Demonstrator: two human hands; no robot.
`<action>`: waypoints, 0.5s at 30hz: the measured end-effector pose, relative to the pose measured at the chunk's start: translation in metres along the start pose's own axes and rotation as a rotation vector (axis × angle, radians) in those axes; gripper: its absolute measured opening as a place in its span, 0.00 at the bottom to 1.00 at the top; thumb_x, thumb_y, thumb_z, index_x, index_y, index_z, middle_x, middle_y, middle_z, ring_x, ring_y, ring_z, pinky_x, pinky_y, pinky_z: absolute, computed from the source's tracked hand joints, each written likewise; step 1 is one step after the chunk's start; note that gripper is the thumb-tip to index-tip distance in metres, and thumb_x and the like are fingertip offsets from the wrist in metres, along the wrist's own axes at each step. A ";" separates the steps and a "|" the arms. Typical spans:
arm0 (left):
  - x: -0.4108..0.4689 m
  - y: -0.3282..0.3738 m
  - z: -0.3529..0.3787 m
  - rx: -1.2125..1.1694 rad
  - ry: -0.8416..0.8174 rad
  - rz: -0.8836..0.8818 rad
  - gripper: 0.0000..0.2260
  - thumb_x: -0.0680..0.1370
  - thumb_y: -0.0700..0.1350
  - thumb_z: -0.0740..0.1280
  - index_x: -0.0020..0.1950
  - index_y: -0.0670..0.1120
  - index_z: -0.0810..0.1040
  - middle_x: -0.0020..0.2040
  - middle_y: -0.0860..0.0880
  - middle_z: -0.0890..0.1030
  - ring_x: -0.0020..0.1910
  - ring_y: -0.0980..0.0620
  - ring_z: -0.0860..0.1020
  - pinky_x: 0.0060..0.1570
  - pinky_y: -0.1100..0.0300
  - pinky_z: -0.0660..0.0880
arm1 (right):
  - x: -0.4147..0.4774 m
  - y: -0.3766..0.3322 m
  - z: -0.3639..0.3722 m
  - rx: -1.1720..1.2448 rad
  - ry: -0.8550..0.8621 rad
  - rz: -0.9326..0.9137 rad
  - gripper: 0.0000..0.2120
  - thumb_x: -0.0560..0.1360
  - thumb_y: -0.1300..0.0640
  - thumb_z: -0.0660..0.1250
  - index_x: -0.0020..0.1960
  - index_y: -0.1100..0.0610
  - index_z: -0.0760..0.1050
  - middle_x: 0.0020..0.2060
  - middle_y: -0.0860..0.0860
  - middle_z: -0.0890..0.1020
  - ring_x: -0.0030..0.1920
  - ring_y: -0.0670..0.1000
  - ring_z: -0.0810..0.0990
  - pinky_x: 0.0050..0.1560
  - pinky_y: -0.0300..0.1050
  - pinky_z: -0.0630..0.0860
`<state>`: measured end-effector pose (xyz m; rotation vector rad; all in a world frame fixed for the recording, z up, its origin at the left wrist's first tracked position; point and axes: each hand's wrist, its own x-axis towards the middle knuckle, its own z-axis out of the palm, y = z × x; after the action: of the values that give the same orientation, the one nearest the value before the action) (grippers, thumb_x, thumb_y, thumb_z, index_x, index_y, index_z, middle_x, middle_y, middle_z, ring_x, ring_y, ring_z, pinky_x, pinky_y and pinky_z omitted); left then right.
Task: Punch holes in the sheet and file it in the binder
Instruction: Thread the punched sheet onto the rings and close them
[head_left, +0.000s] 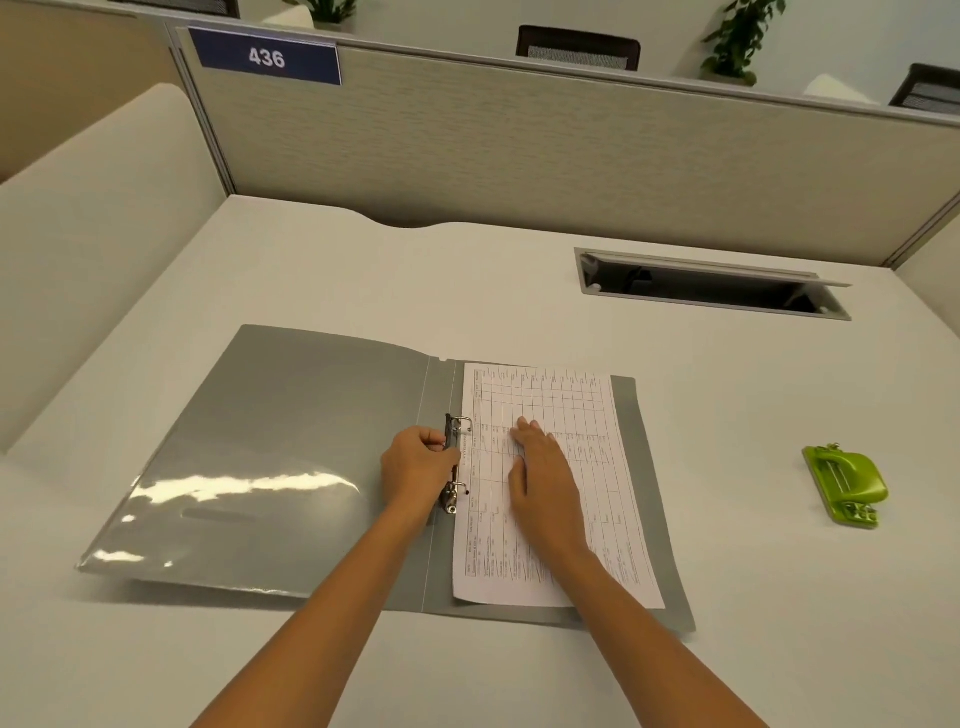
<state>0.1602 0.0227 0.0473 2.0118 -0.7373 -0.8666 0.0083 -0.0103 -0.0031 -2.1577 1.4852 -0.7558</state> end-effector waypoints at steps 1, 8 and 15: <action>-0.001 0.001 0.002 -0.006 0.021 0.034 0.07 0.71 0.40 0.72 0.40 0.49 0.76 0.36 0.53 0.78 0.38 0.51 0.79 0.42 0.55 0.80 | 0.000 0.000 0.000 0.004 0.001 0.001 0.19 0.79 0.59 0.56 0.69 0.54 0.68 0.70 0.47 0.70 0.72 0.44 0.64 0.75 0.41 0.56; -0.007 0.011 0.013 0.021 0.018 0.314 0.08 0.72 0.42 0.73 0.49 0.49 0.79 0.43 0.52 0.80 0.41 0.56 0.78 0.39 0.67 0.76 | 0.000 0.001 0.000 -0.002 0.004 0.001 0.18 0.79 0.58 0.56 0.68 0.54 0.69 0.70 0.47 0.70 0.71 0.46 0.65 0.74 0.43 0.58; -0.003 0.005 0.000 0.088 0.026 0.476 0.11 0.77 0.39 0.67 0.58 0.49 0.80 0.53 0.52 0.80 0.45 0.61 0.76 0.45 0.71 0.74 | 0.000 0.001 0.000 0.004 0.002 0.002 0.18 0.79 0.57 0.56 0.69 0.54 0.69 0.70 0.48 0.71 0.71 0.46 0.66 0.74 0.46 0.60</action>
<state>0.1575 0.0222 0.0524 1.8028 -1.1937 -0.5332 0.0073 -0.0112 -0.0037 -2.1528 1.4857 -0.7597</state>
